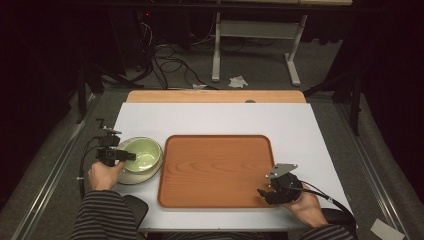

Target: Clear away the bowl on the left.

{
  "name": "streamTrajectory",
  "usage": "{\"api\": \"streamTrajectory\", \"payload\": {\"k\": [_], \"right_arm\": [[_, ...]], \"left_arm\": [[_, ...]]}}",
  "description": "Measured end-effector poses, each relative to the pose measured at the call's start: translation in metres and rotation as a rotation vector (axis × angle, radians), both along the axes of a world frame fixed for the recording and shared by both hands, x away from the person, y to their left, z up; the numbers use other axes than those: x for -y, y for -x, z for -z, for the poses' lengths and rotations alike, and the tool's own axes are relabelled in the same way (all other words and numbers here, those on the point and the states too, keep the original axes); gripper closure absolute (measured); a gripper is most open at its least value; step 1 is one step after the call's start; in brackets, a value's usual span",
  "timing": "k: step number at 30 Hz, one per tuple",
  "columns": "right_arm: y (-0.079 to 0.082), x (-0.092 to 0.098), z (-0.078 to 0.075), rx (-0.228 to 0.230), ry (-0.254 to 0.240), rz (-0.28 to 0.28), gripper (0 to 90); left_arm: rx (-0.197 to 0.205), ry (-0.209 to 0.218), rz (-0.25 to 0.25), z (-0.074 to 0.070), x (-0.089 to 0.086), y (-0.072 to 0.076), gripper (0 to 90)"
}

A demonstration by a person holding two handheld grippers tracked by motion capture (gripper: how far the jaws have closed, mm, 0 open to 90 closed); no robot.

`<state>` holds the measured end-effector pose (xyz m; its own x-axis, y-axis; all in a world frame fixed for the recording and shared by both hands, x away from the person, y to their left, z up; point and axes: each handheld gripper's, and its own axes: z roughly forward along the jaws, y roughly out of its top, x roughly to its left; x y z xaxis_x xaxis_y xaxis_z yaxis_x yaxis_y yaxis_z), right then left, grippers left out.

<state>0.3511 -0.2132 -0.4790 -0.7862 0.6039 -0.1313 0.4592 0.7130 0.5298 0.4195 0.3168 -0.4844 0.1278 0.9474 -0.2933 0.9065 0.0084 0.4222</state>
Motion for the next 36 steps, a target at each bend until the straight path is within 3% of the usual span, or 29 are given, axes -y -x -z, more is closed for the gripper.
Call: {"api": "streamTrajectory", "payload": {"k": [5, 10, 15, 22, 29, 36], "right_arm": [[0.000, 0.000, 0.000, 0.004, 0.002, 0.000, 35.9], [0.000, -0.001, 0.001, 0.000, 0.002, -0.002, 35.7], [0.001, -0.001, 0.001, 0.003, 0.004, -0.002, 35.5], [0.001, -0.001, 0.000, 0.001, 0.007, -0.007, 35.5], [0.000, -0.001, 0.000, 0.000, 0.008, -0.007, 35.5], [0.001, -0.002, 0.001, 0.004, 0.003, 0.000, 35.5]], "left_arm": [[-0.002, 0.000, 0.001, 0.001, -0.001, -0.001, 80.4], [-0.002, 0.045, -0.009, 0.001, -0.005, -0.002, 82.6], [0.005, 0.054, -0.006, 0.000, -0.006, -0.001, 83.9], [0.042, 0.021, 0.003, -0.007, -0.002, 0.002, 83.7], [0.085, 0.059, -0.004, -0.015, -0.003, 0.006, 83.7], [0.137, 0.069, 0.032, -0.027, 0.003, 0.010, 83.6]]}}
